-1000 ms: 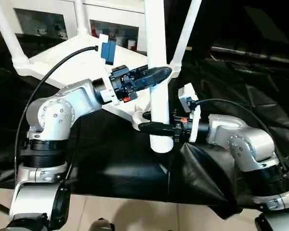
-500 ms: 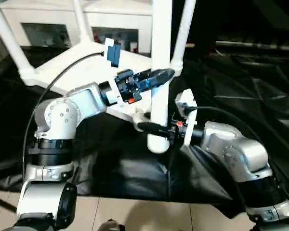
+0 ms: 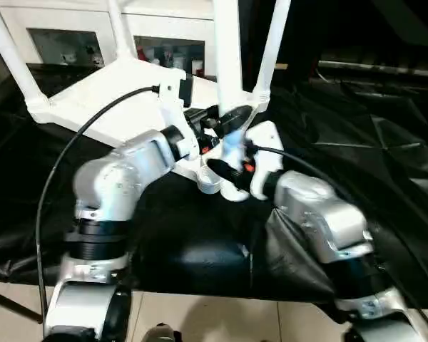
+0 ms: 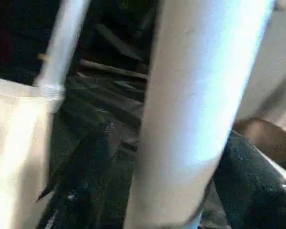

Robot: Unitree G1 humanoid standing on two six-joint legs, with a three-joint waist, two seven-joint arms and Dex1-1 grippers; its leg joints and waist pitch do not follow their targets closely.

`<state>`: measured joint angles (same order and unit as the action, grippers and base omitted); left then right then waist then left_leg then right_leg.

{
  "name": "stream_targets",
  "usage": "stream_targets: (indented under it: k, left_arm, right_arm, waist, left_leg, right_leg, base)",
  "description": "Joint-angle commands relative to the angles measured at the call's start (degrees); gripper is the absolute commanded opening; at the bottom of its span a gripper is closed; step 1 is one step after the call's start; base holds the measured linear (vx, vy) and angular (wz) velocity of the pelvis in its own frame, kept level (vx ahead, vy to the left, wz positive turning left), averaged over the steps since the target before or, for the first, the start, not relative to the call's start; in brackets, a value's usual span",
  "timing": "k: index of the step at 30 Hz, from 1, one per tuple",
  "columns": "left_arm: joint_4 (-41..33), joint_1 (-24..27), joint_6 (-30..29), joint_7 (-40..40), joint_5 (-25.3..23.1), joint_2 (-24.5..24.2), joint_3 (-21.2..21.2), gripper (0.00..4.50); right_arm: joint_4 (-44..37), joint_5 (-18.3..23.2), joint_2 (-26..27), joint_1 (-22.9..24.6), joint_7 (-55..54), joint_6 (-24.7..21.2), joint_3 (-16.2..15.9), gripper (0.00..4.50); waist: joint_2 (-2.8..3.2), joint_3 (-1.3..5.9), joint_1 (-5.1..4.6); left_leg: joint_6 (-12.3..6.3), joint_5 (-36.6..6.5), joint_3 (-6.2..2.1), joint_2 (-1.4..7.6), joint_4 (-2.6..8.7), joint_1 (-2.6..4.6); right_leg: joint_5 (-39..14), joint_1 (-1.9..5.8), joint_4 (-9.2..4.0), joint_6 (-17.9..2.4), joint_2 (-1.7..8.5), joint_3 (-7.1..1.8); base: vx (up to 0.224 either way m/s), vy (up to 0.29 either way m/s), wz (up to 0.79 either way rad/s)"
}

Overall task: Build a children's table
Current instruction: Pick table leg

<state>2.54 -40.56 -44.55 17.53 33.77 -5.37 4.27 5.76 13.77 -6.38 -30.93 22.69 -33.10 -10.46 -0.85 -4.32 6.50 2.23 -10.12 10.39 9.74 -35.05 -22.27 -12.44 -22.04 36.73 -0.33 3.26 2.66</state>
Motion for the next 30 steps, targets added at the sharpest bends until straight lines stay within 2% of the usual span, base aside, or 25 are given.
stream_targets:
  k: [1,2,7,10,11,12,14,17,19,21,24,26,28,29,30]
  left_arm:
    - [0.9,-0.5,2.5,-3.4,-2.2,0.4,1.3,2.84]
    - [1.3,-0.8,3.7,-5.4,-3.0,1.1,2.7,2.70]
    - [1.6,-1.0,4.9,-7.1,-3.8,1.3,3.7,2.25]
    - [1.6,-1.1,5.6,-6.5,-2.3,1.9,4.5,2.11]
    - [1.5,-1.1,5.6,-6.4,-2.2,1.8,4.4,2.07]
    - [1.4,-1.0,5.5,-6.0,-2.0,1.7,4.3,1.99]
    - [1.5,-1.0,5.4,-5.5,-1.6,1.6,4.4,1.96]
    - [1.8,-1.6,5.2,-4.6,-1.0,1.3,4.7,1.90]
    - [2.1,-2.0,4.9,-3.6,-0.4,0.9,4.8,1.88]
    - [2.2,-2.5,3.4,-1.1,1.0,-0.1,4.5,1.88]
    - [2.3,-2.9,1.6,1.9,2.4,-1.4,3.9,1.88]
    - [1.8,-3.9,-3.6,8.7,6.6,-3.6,3.2,1.88]
    - [1.6,-4.7,-5.9,12.2,8.6,-4.8,2.9,1.88]
    - [1.7,-5.6,-7.5,15.0,10.8,-5.7,3.0,1.88]
    - [1.7,-5.6,-7.5,15.1,10.8,-5.7,3.0,1.88]
  right_arm:
    - [-0.3,-0.6,0.2,-0.5,-0.9,0.9,0.6,1.93]
    - [0.0,-1.1,0.7,-0.8,-1.6,1.1,0.5,1.93]
    - [0.0,-1.7,1.0,-0.8,-2.5,1.3,0.8,1.93]
    - [0.3,-3.0,0.5,-0.7,-2.1,2.8,-0.1,1.93]
    - [0.5,-2.4,0.8,-0.5,-0.7,4.5,-0.1,1.93]
    - [0.4,-1.7,0.9,-0.5,0.3,5.0,0.0,2.49]
    - [0.0,-0.6,0.9,-0.4,1.6,4.6,0.3,2.63]
    - [-2.0,4.2,0.5,-0.4,5.2,-0.1,2.1,2.97]
    - [-3.1,5.5,-1.0,-0.5,7.9,-1.7,1.9,3.09]
    - [-4.5,6.4,-3.8,-0.4,11.5,-3.0,1.8,3.15]
    - [-4.5,7.9,-5.5,-0.7,13.7,-4.6,3.1,3.50]
    - [-4.6,11.2,-9.9,-1.2,19.3,-8.0,4.5,3.53]
    - [-5.0,12.9,-12.3,-1.3,22.4,-9.6,4.8,3.53]
    - [-5.1,14.4,-13.6,-1.7,24.2,-11.2,5.4,3.53]
    - [-5.1,14.4,-13.6,-1.7,24.2,-11.2,5.4,3.53]
  waist:
    - [-0.11,4.61,-0.19]
    - [0.01,4.63,-0.21]
    - [-0.16,4.64,-0.29]
    - [-0.18,4.61,-0.29]
    - [-0.18,4.64,-0.25]
    - [-0.04,4.59,-0.25]
    - [-0.07,4.61,-0.31]
    - [-0.12,4.66,-0.60]
    - [0.09,4.70,-0.51]
    - [-0.01,4.73,-0.17]
    - [-0.02,4.67,-0.02]
    - [-0.09,4.64,0.12]
    - [-0.03,4.69,0.33]
    - [-0.20,4.66,0.26]
    - [-0.15,4.67,0.26]
  left_leg:
    - [2.37,-6.2,-1.43,3.33,4.28,1.24]
    - [2.61,-6.1,-1.49,3.33,4.31,1.22]
    - [2.50,-6.2,-1.41,3.17,4.21,1.23]
    - [2.62,-6.3,-1.44,3.19,4.23,1.19]
    - [2.60,-6.5,-1.42,3.21,4.20,1.23]
    - [2.61,-6.9,-1.44,3.25,4.23,1.27]
    - [2.37,-7.1,-1.44,3.24,4.19,1.21]
    - [1.39,-6.6,-1.55,3.27,4.19,1.31]
    - [0.98,-5.8,-1.51,3.26,4.08,1.30]
    - [0.90,-5.7,-1.43,3.28,4.01,1.42]
    - [0.89,-5.7,-1.34,3.16,4.02,1.39]
    - [0.83,-5.7,-1.23,3.08,3.90,1.48]
    - [0.78,-5.6,-1.25,3.12,3.85,1.47]
    - [0.52,-5.7,-1.25,2.99,3.83,1.29]
    - [0.33,-5.6,-1.23,3.07,3.79,1.33]
  right_leg:
    - [-3.2,2.49,-4.23,-10.0,5.08,-3.04]
    - [-2.5,2.48,-4.09,-9.8,5.02,-3.01]
    - [-1.9,2.55,-4.08,-9.8,5.01,-3.02]
    - [-2.0,2.56,-4.10,-9.7,4.96,-3.00]
    - [-2.2,2.55,-4.12,-9.7,5.08,-3.03]
    - [-2.6,2.50,-4.16,-9.7,5.10,-3.03]
    - [-2.0,2.57,-4.10,-9.7,4.95,-3.02]
    - [-1.0,2.67,-4.01,-10.0,4.92,-2.99]
    - [0.2,2.66,-3.93,-10.5,4.88,-2.96]
    - [0.1,2.63,-3.90,-10.7,4.85,-2.96]
    - [-0.4,2.59,-3.94,-11.1,4.90,-2.96]
    - [-1.1,2.61,-3.92,-12.1,4.90,-2.94]
    - [-1.3,2.65,-3.87,-12.3,4.90,-2.91]
    - [-1.5,2.86,-3.92,-12.6,4.94,-2.90]
    - [-1.5,2.78,-3.90,-12.7,5.02,-2.92]
  base:
    - [0.000,0.000,0.00]
    - [0.000,0.000,0.00]
    - [0.000,0.000,0.00]
    - [0.000,0.000,0.00]
    - [0.000,0.000,0.00]
    - [0.000,0.000,0.00]
    - [0.000,0.000,0.00]
    - [0.000,0.000,0.00]
    - [0.000,0.000,0.00]
    - [0.000,0.000,0.00]
    - [0.000,0.000,0.00]
    - [0.000,0.000,0.00]
    - [0.000,0.000,0.00]
    - [0.000,0.000,0.00]
    - [0.000,0.000,0.00]
